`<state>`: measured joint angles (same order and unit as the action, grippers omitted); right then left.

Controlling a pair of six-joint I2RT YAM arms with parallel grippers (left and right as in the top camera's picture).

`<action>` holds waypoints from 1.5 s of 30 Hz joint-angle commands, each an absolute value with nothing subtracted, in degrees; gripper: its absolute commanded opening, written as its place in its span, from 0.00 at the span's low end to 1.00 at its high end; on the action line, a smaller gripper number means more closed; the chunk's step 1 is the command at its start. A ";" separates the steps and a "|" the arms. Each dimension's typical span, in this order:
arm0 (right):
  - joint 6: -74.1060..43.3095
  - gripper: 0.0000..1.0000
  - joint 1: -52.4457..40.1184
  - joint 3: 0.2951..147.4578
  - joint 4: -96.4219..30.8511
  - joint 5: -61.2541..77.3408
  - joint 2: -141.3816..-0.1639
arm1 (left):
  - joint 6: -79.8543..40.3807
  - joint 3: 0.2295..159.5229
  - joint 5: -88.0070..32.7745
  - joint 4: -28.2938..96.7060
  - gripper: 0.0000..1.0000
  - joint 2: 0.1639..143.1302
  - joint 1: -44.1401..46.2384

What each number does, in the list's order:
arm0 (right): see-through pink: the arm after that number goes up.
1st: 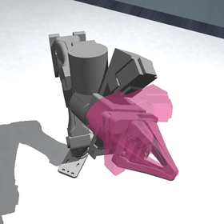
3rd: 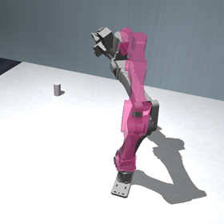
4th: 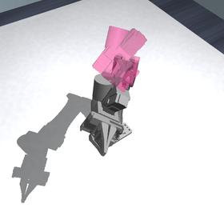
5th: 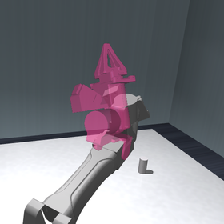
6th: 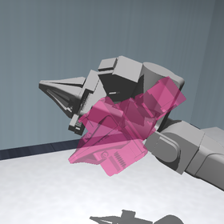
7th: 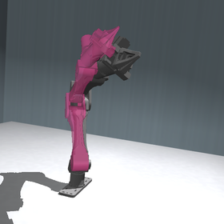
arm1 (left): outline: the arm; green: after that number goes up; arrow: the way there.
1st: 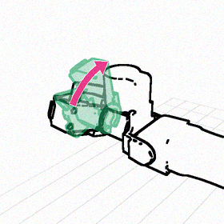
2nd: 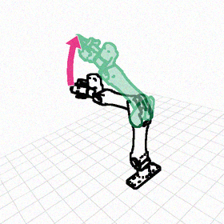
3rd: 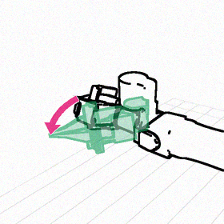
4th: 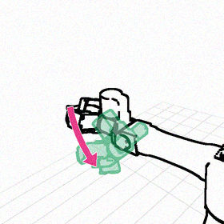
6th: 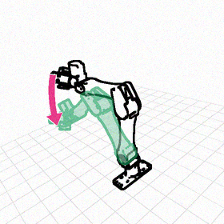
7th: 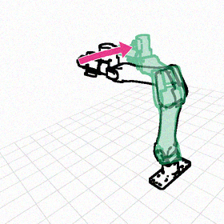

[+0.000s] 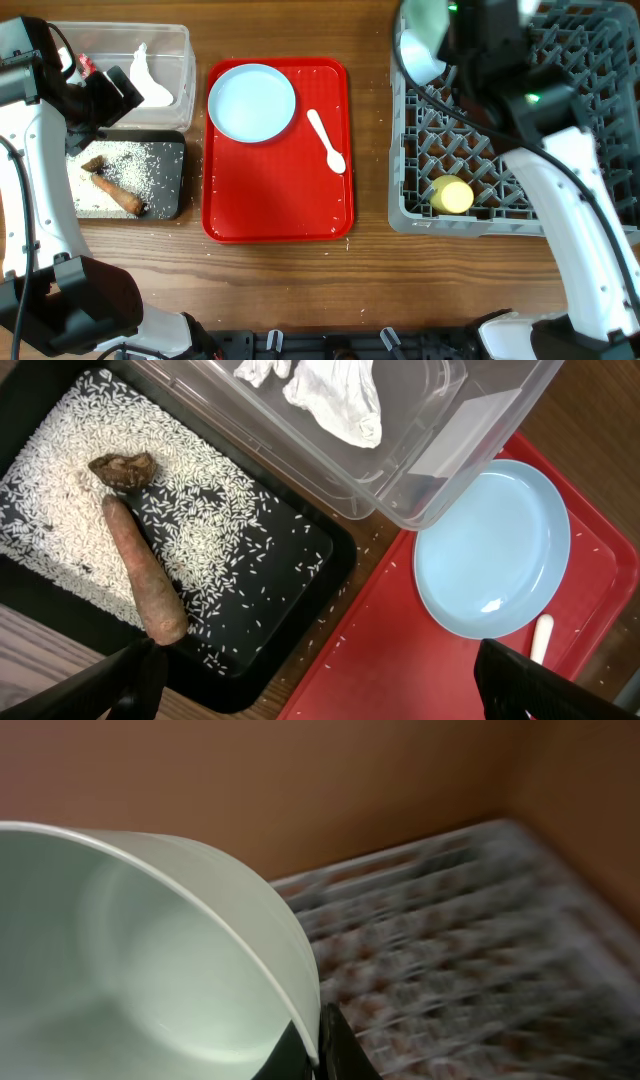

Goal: Sort waste into correct bins and load items into the dishwasher rack
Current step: 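Place the green bowl into the grey rack and release it, then grasp the edge of the light-blue plate with the right gripper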

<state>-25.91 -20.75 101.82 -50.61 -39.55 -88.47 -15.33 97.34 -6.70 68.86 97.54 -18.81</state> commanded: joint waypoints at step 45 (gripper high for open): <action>-1.48 0.85 -32.34 99.92 -76.90 -43.99 -119.57 | -15.42 97.89 -6.55 68.79 1.00 97.27 -19.03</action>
